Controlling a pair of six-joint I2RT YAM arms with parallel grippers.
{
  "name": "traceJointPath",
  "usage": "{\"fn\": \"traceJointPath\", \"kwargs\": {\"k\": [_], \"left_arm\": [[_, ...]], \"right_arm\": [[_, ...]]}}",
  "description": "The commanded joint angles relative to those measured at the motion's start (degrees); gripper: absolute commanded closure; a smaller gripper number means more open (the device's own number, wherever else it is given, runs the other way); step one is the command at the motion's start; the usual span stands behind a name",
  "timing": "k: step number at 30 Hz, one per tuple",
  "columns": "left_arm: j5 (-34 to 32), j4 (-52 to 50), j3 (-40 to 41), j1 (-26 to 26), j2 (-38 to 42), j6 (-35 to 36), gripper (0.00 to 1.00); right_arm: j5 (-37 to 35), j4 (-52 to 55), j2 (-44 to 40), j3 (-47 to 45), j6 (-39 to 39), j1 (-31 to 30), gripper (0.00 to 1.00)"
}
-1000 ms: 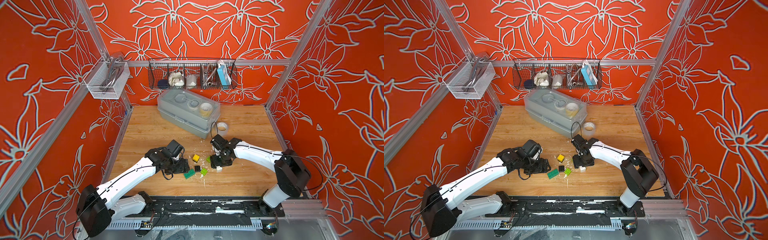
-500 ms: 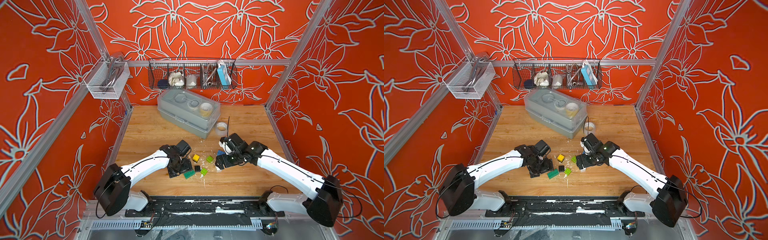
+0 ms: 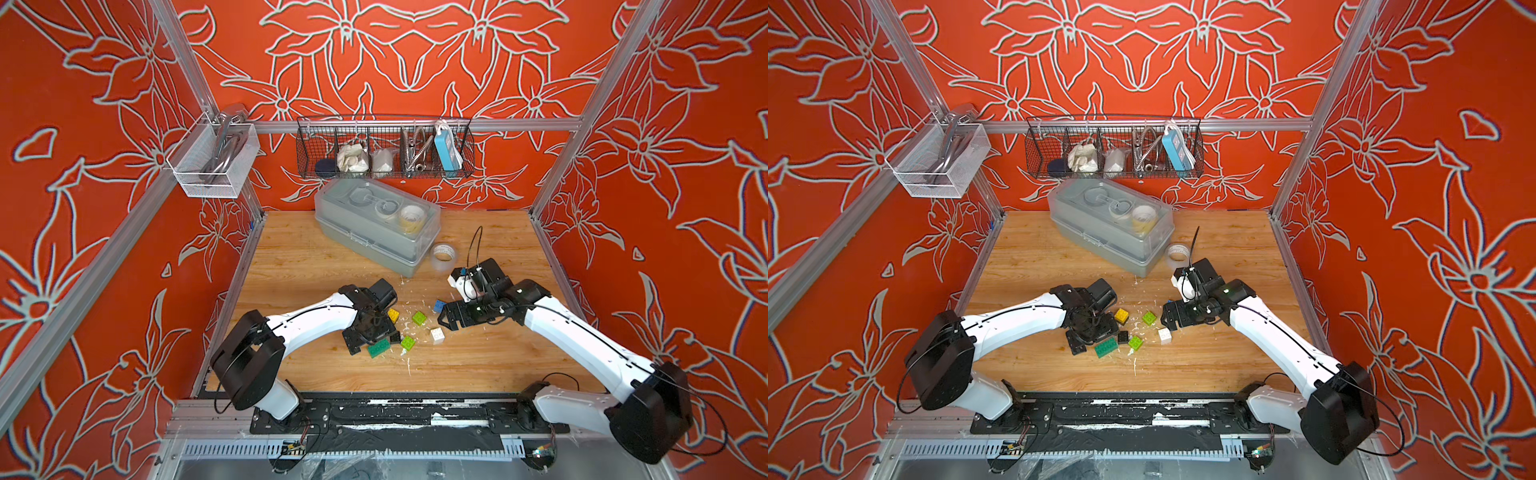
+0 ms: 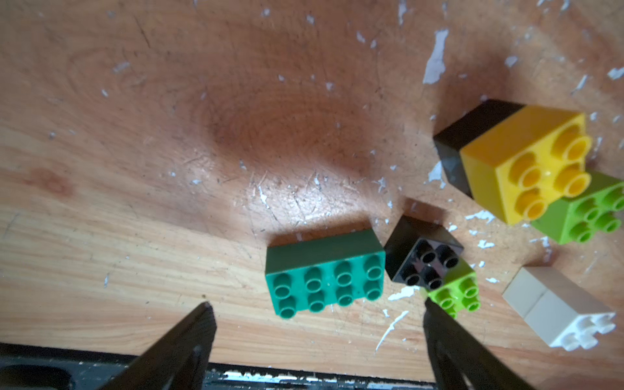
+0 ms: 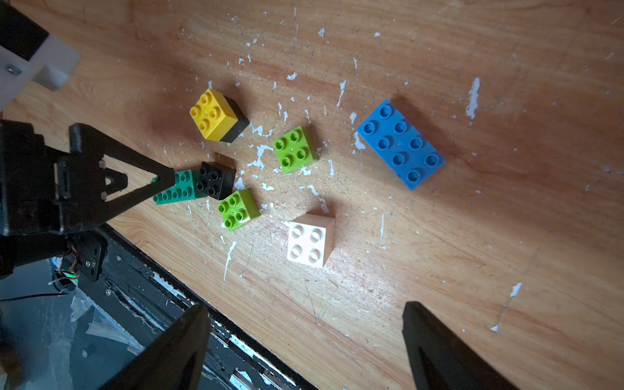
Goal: Assemble a giraffe with lego
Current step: Pick up the lego brick from the center of the board.
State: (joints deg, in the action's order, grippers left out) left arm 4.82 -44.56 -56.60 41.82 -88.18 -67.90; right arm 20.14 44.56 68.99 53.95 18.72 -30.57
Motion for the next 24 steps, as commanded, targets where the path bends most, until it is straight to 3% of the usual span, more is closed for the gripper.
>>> {"fn": "traceJointPath", "kwargs": {"k": [1,11,24], "left_arm": [[-1.23,-1.26,-1.53,0.36,-2.14,-1.30,0.06],[-0.42,-0.96,-1.30,0.36,-4.61,-0.40,0.13],[0.97,1.58,0.55,0.54,-6.30,0.00,0.14]], "right_arm": [[3.05,0.35,0.67,1.28,-2.77,1.86,0.06],[2.07,0.16,1.41,1.00,-2.72,3.62,0.06],[1.80,0.17,0.23,-0.67,-2.70,4.55,0.06]]}}
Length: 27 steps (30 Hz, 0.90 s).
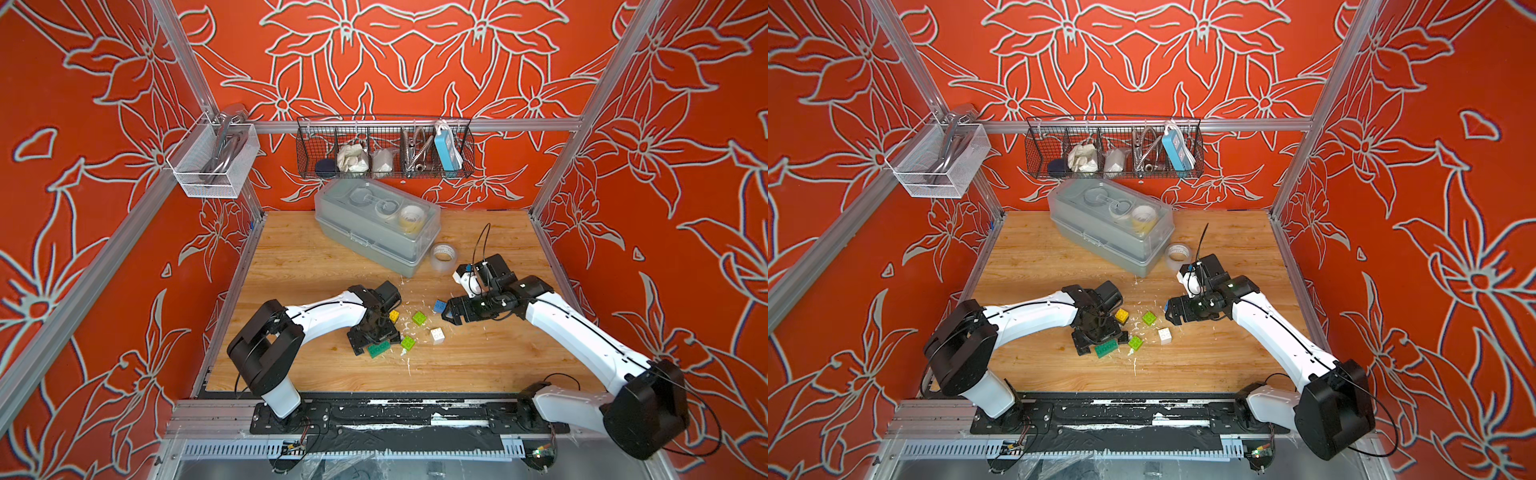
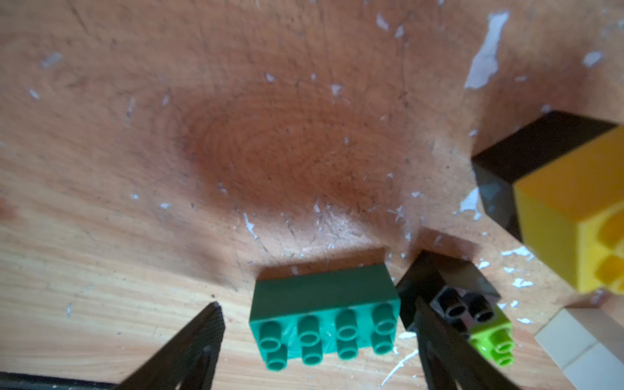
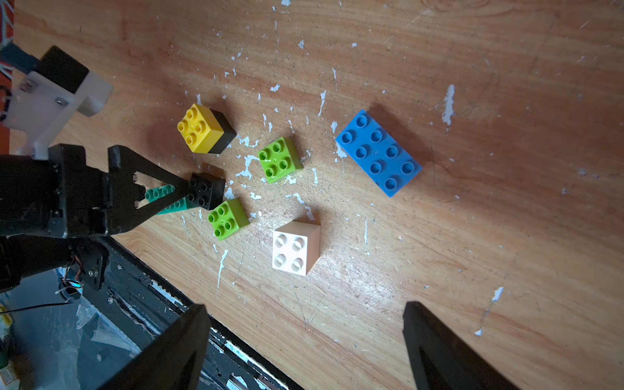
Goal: Assemble a giraffe with lego
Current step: Pick up the lego brick from the center of the board.
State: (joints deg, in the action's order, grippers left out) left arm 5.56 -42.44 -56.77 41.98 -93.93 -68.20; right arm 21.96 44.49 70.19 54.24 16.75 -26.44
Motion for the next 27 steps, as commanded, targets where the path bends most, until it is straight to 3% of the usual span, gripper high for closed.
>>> {"fn": "traceJointPath", "kwargs": {"k": [1,12,22,27], "left_arm": [[0.27,-0.47,0.92,0.39,-0.64,0.35,0.14],[-2.46,-2.77,-1.08,2.13,-2.83,3.40,0.26],[-4.59,-5.97,-4.26,4.50,-4.68,5.18,0.28],[-4.51,-6.17,-4.37,4.78,-5.21,5.28,0.36]], "right_arm": [[-0.06,0.18,-1.05,-1.06,-0.76,0.53,0.06],[-0.13,0.59,-2.34,-1.50,-0.75,1.17,0.06],[-0.16,0.69,-3.31,-1.94,-0.67,1.43,0.06],[-0.06,0.69,-3.40,-2.02,-0.67,1.56,0.06]]}}
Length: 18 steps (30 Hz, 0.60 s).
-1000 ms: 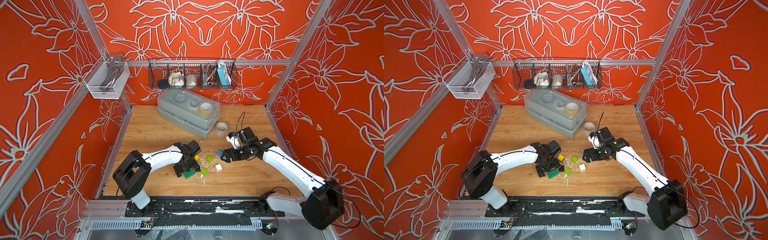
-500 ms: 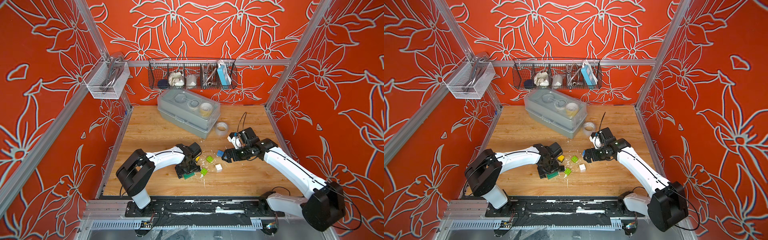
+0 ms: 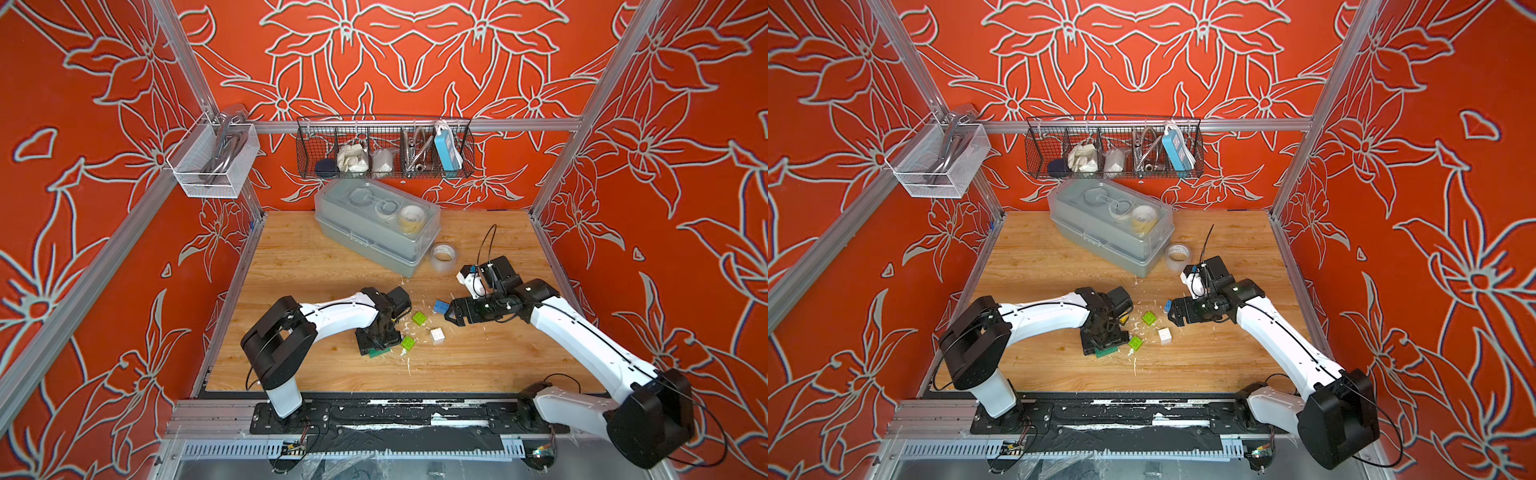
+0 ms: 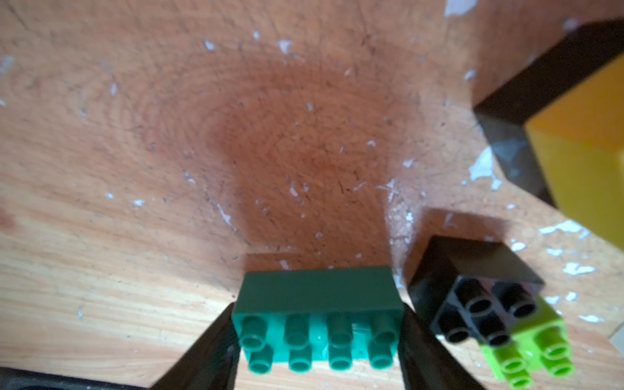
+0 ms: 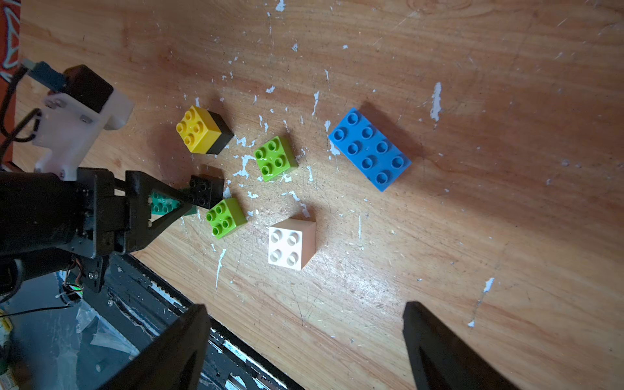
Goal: Assemble a giraffe with lego
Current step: Pick up the lego brick from the center of the board.
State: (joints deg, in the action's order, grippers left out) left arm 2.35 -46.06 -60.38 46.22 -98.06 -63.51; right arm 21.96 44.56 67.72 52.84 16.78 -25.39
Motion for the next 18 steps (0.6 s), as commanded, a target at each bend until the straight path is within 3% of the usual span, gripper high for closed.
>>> {"fn": "traceJointPath", "kwargs": {"k": [1,14,18], "left_arm": [[-1.29,-2.61,-0.79,0.54,-1.08,0.67,0.39],[-3.63,-7.81,-3.71,0.98,0.69,3.78,0.44],[-3.56,-10.59,-10.61,0.05,2.28,13.57,0.44]], "right_arm": [[-0.02,0.53,-0.92,-0.63,-0.69,0.51,0.06],[0.23,0.99,-1.76,-0.22,-0.60,1.19,0.06],[1.00,1.85,-2.39,0.29,-0.52,1.98,0.06]]}}
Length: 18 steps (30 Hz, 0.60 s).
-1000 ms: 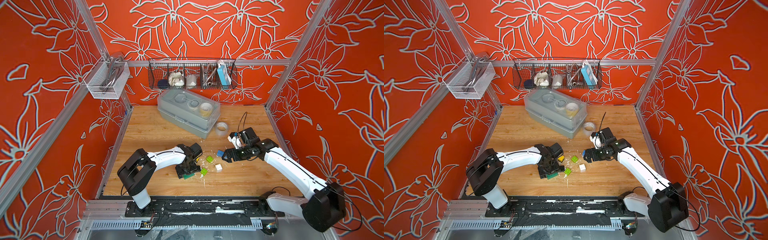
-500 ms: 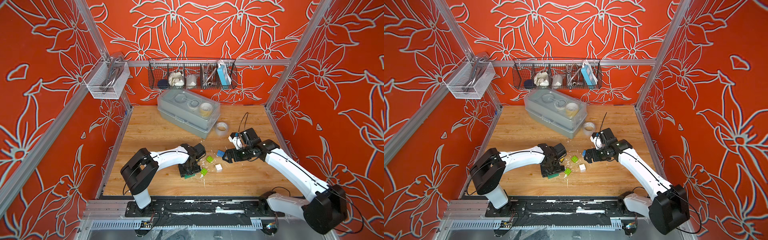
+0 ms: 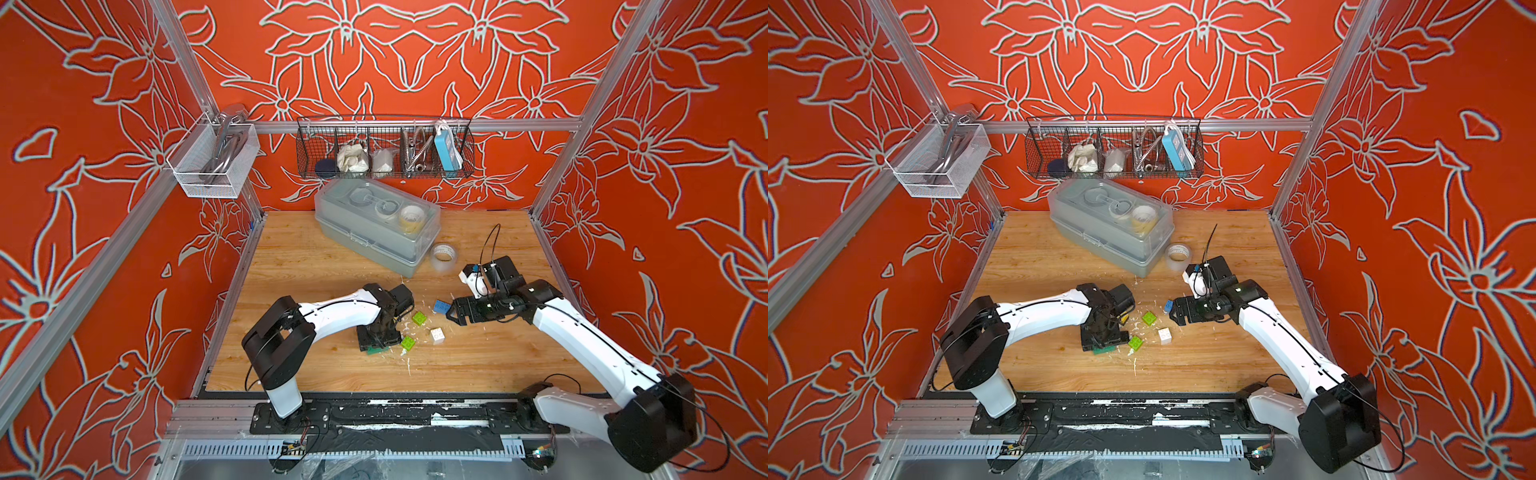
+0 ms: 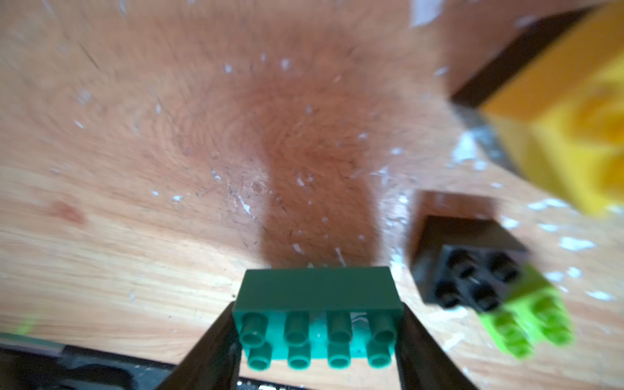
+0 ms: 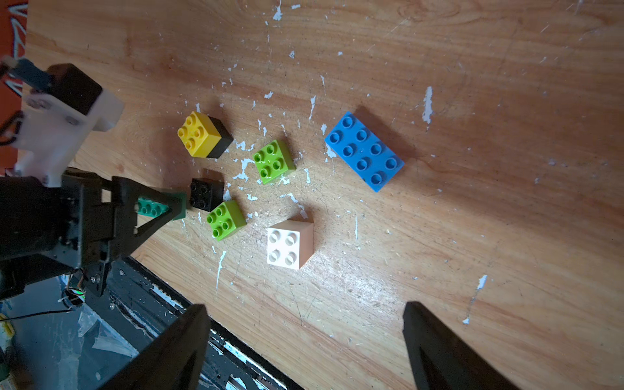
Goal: Assemble a giraffe with lego
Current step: Pick up the lego brick from the center of the board, then assemble the lego brick with the lego brick.
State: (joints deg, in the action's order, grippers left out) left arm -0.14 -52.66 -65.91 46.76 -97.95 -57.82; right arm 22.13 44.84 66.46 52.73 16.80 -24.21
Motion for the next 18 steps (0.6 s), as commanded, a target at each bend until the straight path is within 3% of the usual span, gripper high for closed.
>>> {"fn": "traceJointPath", "kwargs": {"k": [1,11,18], "left_arm": [[-0.23,-5.18,-7.57,-0.82,1.27,10.94,0.44],[2.38,-13.12,-27.25,-2.42,-9.63,34.20,0.46],[0.66,-14.57,-33.01,-3.28,-15.27,40.62,0.44]], "right_arm": [[1.31,1.46,-1.23,0.31,-0.33,1.07,0.06],[2.19,3.08,-1.50,1.23,0.87,2.93,0.06],[1.02,5.29,-2.20,2.10,0.60,3.45,0.06]]}}
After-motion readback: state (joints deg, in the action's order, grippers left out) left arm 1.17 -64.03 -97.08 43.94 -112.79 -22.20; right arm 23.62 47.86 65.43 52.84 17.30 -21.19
